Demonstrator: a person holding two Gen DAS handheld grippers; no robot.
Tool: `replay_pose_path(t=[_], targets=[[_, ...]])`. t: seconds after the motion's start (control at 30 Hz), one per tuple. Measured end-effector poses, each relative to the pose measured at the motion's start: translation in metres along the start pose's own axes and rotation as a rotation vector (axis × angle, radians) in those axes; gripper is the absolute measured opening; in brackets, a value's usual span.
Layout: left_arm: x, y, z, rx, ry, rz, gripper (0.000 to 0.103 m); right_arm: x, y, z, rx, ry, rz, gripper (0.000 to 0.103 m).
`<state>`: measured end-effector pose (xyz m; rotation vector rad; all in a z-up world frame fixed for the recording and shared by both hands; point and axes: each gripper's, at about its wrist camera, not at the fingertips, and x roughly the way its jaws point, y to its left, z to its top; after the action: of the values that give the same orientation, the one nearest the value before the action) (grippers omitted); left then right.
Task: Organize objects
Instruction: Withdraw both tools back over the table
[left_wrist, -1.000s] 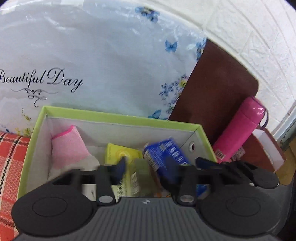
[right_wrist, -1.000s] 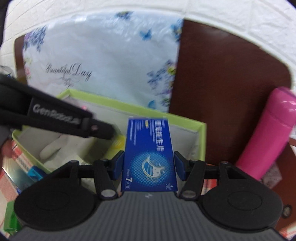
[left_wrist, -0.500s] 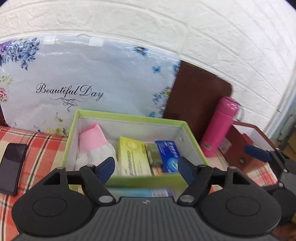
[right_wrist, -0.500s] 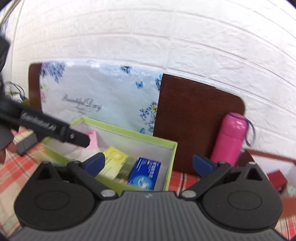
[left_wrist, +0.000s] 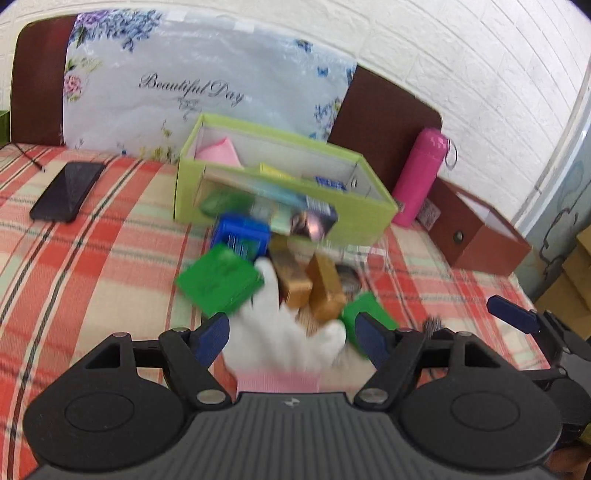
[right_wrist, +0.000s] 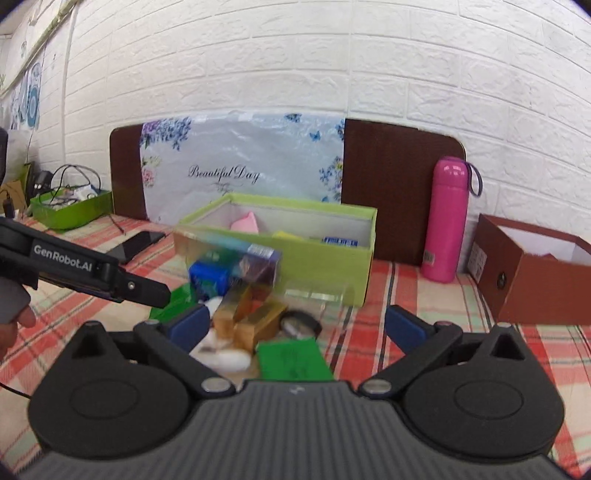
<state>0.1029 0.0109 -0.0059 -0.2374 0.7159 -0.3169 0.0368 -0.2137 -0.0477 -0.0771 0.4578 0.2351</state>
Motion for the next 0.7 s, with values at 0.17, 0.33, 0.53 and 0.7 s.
replay_pose_path(t=[0.17,0.33,0.53,0.7], targets=[[0.004,0.003,-0.03,0.004,0.035,0.02,0.078,-0.009,0.008,-0.033,0.038,0.051,-0.012,0.101],[0.026,0.008,-0.039,-0.023,0.076,0.052,0.078,-0.013,0.01,-0.051,0.062,0.094,-0.029,0.097],[0.056,0.006,-0.031,0.037,0.096,0.077,0.04,-0.015,0.004,-0.052,0.075,0.114,-0.068,0.091],[0.04,0.016,-0.028,0.026,0.136,-0.004,0.01,-0.011,-0.004,-0.051,0.092,0.124,-0.084,0.085]])
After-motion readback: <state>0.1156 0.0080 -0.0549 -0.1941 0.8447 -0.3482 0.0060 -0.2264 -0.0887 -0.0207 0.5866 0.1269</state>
